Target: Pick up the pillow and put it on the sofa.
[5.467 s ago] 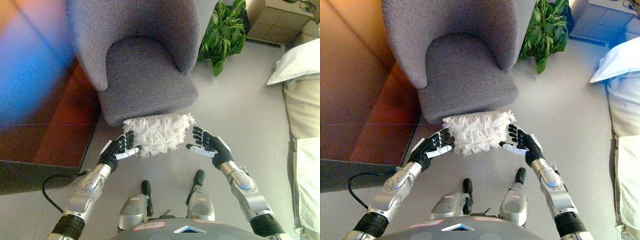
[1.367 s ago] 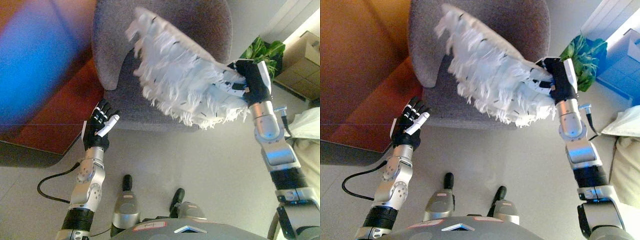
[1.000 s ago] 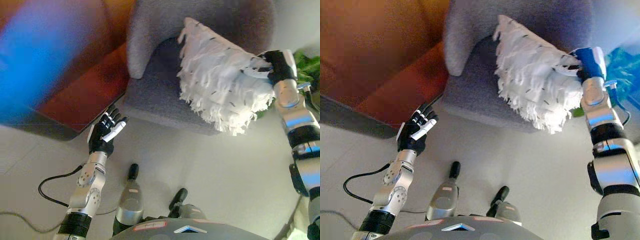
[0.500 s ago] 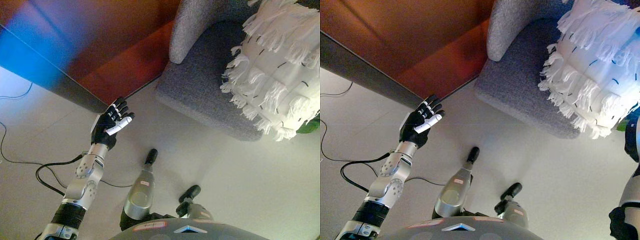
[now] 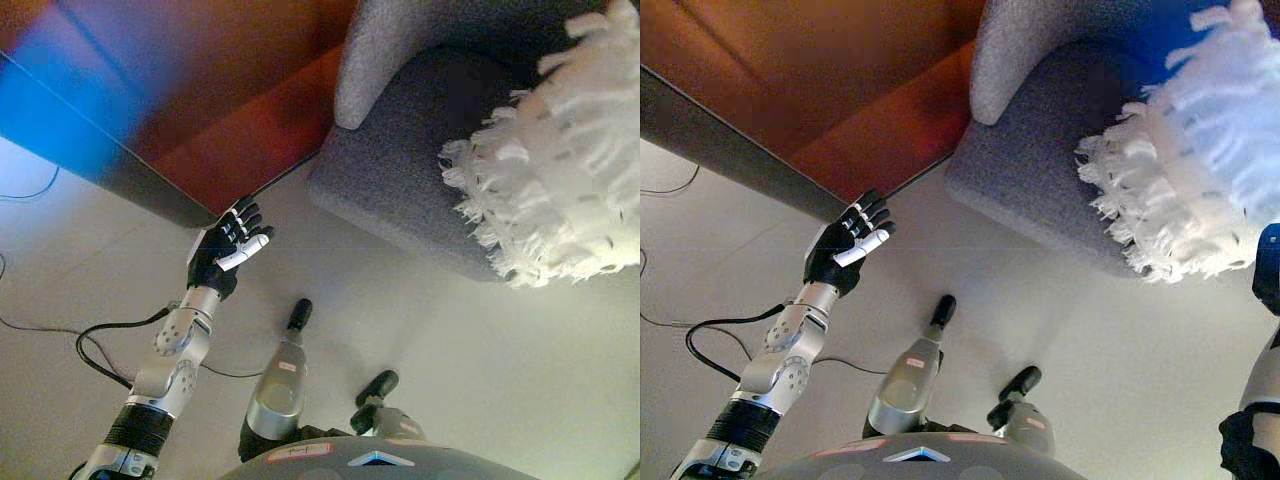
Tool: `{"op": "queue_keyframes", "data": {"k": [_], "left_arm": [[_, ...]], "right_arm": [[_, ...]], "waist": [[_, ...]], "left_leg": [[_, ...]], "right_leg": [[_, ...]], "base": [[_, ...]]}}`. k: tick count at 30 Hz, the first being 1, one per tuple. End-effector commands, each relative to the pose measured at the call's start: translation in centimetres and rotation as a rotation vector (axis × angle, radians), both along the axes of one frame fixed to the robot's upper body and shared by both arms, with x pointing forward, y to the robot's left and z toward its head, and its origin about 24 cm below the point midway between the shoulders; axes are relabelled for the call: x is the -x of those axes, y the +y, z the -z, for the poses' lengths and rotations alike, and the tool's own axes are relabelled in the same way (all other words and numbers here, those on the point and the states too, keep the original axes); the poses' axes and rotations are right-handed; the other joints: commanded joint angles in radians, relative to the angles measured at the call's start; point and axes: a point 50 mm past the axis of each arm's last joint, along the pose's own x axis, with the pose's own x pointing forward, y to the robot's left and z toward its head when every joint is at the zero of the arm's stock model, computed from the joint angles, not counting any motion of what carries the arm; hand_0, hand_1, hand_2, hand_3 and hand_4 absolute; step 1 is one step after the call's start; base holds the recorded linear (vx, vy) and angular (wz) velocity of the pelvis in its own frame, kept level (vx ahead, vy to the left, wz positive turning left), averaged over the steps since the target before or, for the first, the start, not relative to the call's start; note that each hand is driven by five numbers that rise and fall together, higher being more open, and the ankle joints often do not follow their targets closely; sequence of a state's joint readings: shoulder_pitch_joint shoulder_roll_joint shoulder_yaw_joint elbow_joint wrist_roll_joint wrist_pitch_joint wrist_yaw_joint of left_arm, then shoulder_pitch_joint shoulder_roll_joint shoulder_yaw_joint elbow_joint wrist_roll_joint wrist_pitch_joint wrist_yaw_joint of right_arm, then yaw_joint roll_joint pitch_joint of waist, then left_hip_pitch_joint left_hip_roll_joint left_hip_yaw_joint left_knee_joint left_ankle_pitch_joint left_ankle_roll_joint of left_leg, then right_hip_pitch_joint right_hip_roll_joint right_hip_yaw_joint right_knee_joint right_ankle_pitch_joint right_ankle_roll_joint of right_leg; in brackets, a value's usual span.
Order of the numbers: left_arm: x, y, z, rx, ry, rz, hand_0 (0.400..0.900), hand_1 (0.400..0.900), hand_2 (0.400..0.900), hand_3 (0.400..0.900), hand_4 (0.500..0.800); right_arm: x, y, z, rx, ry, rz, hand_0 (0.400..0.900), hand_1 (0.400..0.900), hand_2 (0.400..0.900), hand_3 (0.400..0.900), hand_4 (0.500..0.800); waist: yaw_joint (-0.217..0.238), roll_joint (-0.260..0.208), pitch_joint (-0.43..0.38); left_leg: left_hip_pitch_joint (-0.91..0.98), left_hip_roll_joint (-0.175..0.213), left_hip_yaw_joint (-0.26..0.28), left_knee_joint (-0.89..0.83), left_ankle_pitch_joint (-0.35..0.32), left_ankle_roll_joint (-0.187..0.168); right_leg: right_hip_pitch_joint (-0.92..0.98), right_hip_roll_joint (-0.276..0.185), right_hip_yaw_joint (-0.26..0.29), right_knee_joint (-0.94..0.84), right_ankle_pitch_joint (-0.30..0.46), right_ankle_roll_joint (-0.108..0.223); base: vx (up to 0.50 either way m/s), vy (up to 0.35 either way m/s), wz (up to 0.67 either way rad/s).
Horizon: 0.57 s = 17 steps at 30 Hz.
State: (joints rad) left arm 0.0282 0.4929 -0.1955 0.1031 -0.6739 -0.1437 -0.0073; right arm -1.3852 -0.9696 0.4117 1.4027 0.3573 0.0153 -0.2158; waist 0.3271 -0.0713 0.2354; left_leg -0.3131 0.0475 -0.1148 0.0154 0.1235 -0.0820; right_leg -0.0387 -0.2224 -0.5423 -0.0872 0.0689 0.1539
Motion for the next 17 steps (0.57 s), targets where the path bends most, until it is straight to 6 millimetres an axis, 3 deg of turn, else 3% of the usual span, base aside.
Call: {"op": "queue_keyframes", "data": {"k": [1,13,17], "left_arm": [[-0.6,-1.4,-4.0,0.01,-0.195,0.08,0.9,0.9,0.9,0.9,0.8],[-0.3,-0.7,-2.8,0.014,-0.135,0.025,0.9,0.9,0.9,0.9,0.8],[0.1,-0.3,-1.8,0.022,-0.099,-0.025,0.9,0.9,0.9,0.9,0.8]], "right_arm": [[0.2,2.8,-6.4,0.142,-0.302,-0.101,0.9,0.9,0.9,0.9,0.8],[-2.2,9.3,-3.3,0.106,-0.443,-0.414,0.9,0.9,0.9,0.9,0.8],[-1.6,11.2,0.6,0.084,-0.456,-0.525,0.9,0.9,0.9,0.9,0.8]], "waist": [[-0.015,-0.048,-0.065],[-0.129,-0.058,-0.11],[-0.175,-0.051,-0.128]], "left_leg": [[0.052,0.017,0.033,-0.011,-0.019,-0.034],[0.129,0.028,0.11,-0.011,-0.051,-0.015],[0.163,0.036,0.142,-0.017,-0.062,-0.011]], "right_leg": [[0.06,-0.047,0.043,0.006,0.01,0.063],[0.069,-0.057,0.116,0.009,0.023,0.059],[0.074,-0.059,0.144,0.012,0.022,0.058]], "base": [[0.0,0.013,-0.13],[-0.02,0.044,-0.29],[0.01,0.033,-0.28]]}}
